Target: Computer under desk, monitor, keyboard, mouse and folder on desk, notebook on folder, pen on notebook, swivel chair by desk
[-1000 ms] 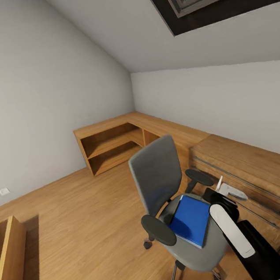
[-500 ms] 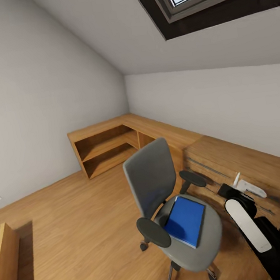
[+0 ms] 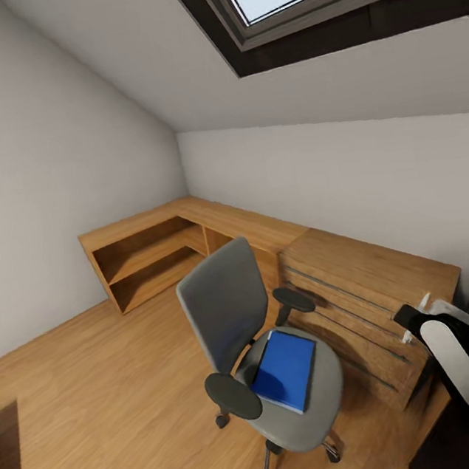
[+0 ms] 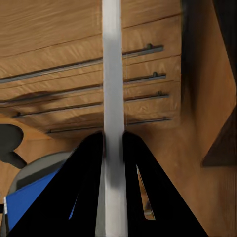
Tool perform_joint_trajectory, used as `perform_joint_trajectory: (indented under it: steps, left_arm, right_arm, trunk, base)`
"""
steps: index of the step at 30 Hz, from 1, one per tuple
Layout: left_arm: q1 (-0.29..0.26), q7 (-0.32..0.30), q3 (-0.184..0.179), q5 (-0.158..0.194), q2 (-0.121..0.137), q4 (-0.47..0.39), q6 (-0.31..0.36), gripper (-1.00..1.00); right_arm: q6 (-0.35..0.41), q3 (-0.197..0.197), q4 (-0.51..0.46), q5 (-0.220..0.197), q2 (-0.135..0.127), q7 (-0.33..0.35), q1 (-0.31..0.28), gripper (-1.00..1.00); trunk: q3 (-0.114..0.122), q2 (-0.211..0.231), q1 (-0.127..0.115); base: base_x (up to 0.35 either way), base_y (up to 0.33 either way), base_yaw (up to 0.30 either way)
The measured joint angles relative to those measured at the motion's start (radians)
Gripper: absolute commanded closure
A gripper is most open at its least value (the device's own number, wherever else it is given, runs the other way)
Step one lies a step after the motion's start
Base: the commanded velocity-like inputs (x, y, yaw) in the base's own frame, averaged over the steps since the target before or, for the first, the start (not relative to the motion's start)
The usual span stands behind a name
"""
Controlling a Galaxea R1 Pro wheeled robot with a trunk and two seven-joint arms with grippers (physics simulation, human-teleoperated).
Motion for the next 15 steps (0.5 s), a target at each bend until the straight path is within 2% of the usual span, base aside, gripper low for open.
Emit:
perform_joint_trajectory:
  steps: [3, 5, 12, 15]
  left_arm:
    - [0.0, 0.0, 0.0, 0.0, 0.0, 0.0, -0.006, -1.0]
    - [0.0, -0.001, 0.001, 0.001, 0.004, 0.0, -0.072, -1.0]
    - [0.001, -0.001, 0.004, 0.003, 0.007, 0.007, -0.11, -1.0]
    - [0.001, -0.001, 0.006, 0.003, 0.008, 0.085, -0.119, -1.0]
  right_arm:
    - [0.016, -0.02, 0.003, 0.001, -0.001, 0.028, 0.0, 1.0]
    - [0.02, -0.026, 0.017, 0.001, -0.025, 0.077, 0.0, 1.0]
    - [0.025, -0.032, 0.044, 0.0, -0.08, 0.137, 0.0, 1.0]
    - [0.027, -0.04, 0.052, -0.001, -0.102, 0.16, 0.0, 1.0]
  trunk:
    - [0.003, 0.007, -0.004]
    - [0.003, 0.007, -0.004]
    - [0.003, 0.007, -0.004]
    - [0.003, 0.007, -0.004]
  base:
    - [0.0, 0.0, -0.266]
    - [0.0, 0.0, -0.266]
    - [0.0, 0.0, -0.27]
    - [0.0, 0.0, -0.291]
